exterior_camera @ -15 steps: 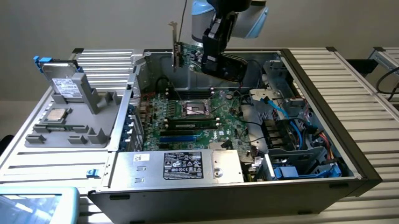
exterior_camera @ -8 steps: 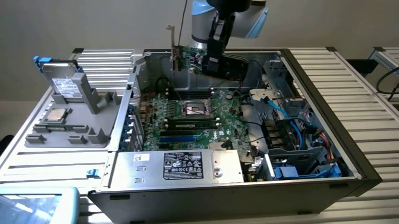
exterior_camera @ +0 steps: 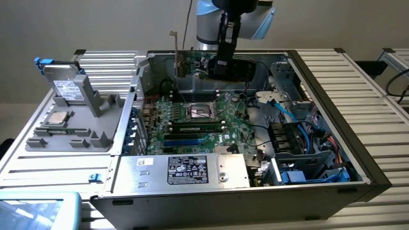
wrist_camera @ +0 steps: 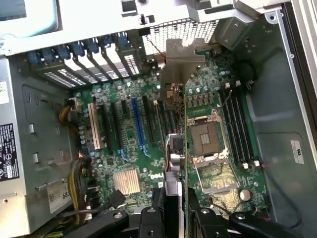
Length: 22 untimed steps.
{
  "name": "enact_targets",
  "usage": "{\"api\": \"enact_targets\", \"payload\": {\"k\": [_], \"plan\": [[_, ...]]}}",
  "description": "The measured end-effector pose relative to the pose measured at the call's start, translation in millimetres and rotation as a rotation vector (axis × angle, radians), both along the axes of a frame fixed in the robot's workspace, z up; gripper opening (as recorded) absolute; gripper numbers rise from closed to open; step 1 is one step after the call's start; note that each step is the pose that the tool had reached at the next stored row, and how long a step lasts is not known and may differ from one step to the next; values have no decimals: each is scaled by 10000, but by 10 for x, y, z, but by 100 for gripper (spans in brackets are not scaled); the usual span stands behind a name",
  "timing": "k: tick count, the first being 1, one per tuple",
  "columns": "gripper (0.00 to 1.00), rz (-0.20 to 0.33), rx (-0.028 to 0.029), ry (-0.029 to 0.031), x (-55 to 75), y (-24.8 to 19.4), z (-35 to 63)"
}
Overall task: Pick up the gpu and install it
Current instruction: 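Insert the gpu into the slot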
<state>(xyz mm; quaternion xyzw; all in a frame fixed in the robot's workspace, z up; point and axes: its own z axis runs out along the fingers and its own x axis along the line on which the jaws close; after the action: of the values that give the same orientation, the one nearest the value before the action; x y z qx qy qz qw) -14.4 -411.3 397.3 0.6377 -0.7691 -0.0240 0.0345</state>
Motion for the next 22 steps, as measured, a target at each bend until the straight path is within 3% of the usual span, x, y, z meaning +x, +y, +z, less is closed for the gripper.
{"api": "enact_targets", "payload": {"k": [3,7,13,14,15,16,22], "plan": [[29,531,-2,-69,0,0,-6],[29,1231,-29,-86,0,0,-11],[29,1338,-48,-86,-1,1,-12],[29,1337,-100,-94,-5,9,-16],[29,1338,-209,-91,-8,19,-19],[29,1338,-284,-86,-9,20,-21],[29,1341,-291,-105,-105,21,-35]]}}
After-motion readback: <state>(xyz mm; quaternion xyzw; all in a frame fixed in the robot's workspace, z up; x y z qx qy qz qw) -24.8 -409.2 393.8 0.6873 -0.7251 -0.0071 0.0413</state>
